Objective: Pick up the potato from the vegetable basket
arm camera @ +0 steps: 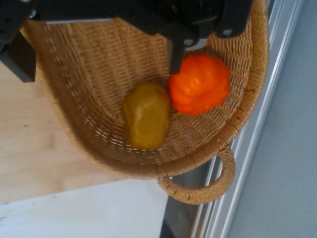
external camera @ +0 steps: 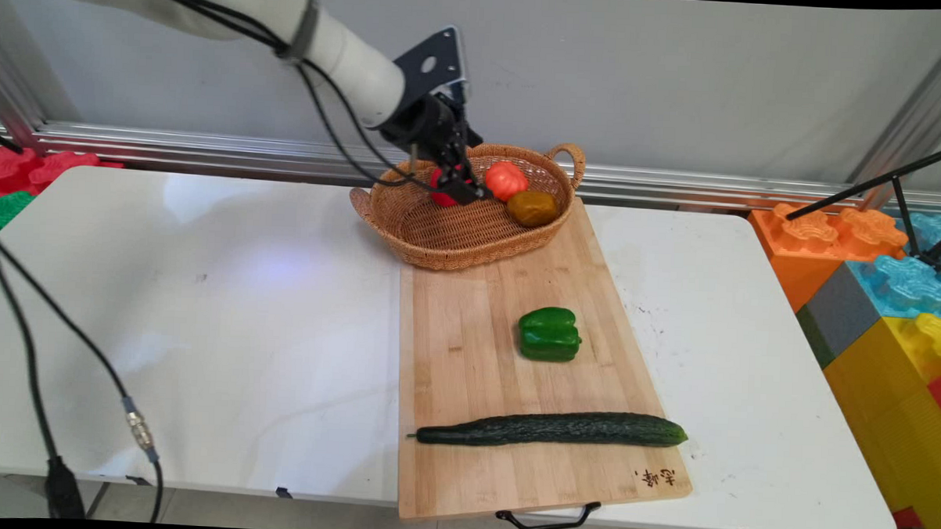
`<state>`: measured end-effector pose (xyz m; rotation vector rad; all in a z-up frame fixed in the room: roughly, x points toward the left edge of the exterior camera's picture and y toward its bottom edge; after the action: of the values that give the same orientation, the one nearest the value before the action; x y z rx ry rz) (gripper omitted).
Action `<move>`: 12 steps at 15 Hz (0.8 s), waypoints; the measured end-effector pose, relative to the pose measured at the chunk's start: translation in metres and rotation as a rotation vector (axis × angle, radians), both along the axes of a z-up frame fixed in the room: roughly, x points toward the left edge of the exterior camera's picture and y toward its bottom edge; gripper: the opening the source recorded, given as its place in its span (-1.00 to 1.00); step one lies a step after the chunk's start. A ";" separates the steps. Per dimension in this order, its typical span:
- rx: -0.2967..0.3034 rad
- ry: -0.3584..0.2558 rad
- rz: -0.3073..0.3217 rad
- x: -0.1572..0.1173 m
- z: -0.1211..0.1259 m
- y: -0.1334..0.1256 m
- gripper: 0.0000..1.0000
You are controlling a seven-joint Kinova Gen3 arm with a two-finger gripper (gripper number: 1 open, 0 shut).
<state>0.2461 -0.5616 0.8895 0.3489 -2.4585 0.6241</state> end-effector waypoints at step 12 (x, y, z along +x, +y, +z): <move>0.036 -0.021 0.059 -0.064 -0.067 -0.074 1.00</move>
<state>0.1824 -0.6360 0.8224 0.4325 -2.4896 0.6119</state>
